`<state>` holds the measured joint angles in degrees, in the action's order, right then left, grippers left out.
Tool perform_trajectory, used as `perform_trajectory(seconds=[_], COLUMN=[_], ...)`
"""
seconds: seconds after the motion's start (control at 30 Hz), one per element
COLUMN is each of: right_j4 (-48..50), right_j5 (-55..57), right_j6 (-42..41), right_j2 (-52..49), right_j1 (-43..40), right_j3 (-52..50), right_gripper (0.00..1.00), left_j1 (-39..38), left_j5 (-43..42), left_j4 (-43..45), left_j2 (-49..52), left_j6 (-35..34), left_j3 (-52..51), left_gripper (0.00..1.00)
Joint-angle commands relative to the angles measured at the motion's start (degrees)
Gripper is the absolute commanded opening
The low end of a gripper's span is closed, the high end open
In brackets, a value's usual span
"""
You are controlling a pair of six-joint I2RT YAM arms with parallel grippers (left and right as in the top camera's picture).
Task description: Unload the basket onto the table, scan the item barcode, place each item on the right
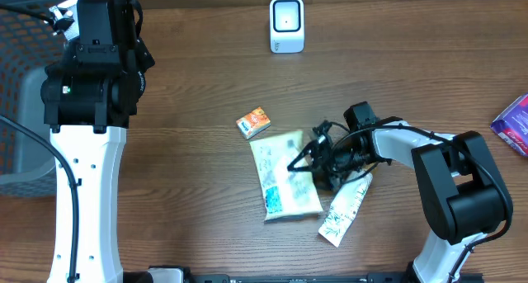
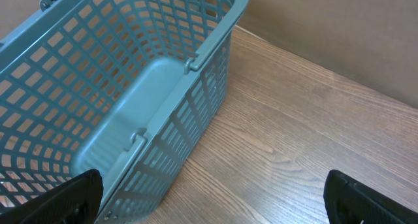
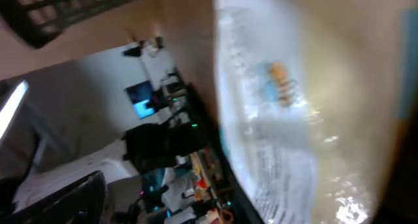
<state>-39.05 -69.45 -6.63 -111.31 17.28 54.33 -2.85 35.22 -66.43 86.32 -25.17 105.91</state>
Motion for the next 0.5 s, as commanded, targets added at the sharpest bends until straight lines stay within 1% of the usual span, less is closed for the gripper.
perform_trajectory(seconds=[0.0, 0.07, 0.23, 0.4, 0.47], right_j4=[-2.3, -2.7, -1.7, 8.3, 10.1], right_j5=[11.1, 15.3, 32.3, 31.6, 31.0], right_j6=[-0.6, -4.5, -17.2, -22.4, -22.5], right_j2=[0.2, 0.2, 0.2, 0.2, 0.1], right_j1=[0.0, 0.0, 1.4, 6.4, 9.2], right_j3=[0.0, 0.0, -0.4, -3.6, -3.9], right_gripper=[1.0, 1.0, 1.0, 1.0, 1.0], left_j1=[0.2, 0.2, 0.2, 0.2, 0.2], left_j5=[0.7, 0.7, 0.8, 0.7, 0.7], left_j4=[0.0, 0.0, 0.0, 0.0, 0.0], left_j2=[0.2, 0.2, 0.2, 0.2, 0.2], left_j6=[-0.3, -0.4, -0.4, -0.4, -0.3], left_j3=[0.6, 0.6, 0.6, 0.6, 0.6], left_gripper=[1.0, 1.0, 1.0, 1.0, 1.0])
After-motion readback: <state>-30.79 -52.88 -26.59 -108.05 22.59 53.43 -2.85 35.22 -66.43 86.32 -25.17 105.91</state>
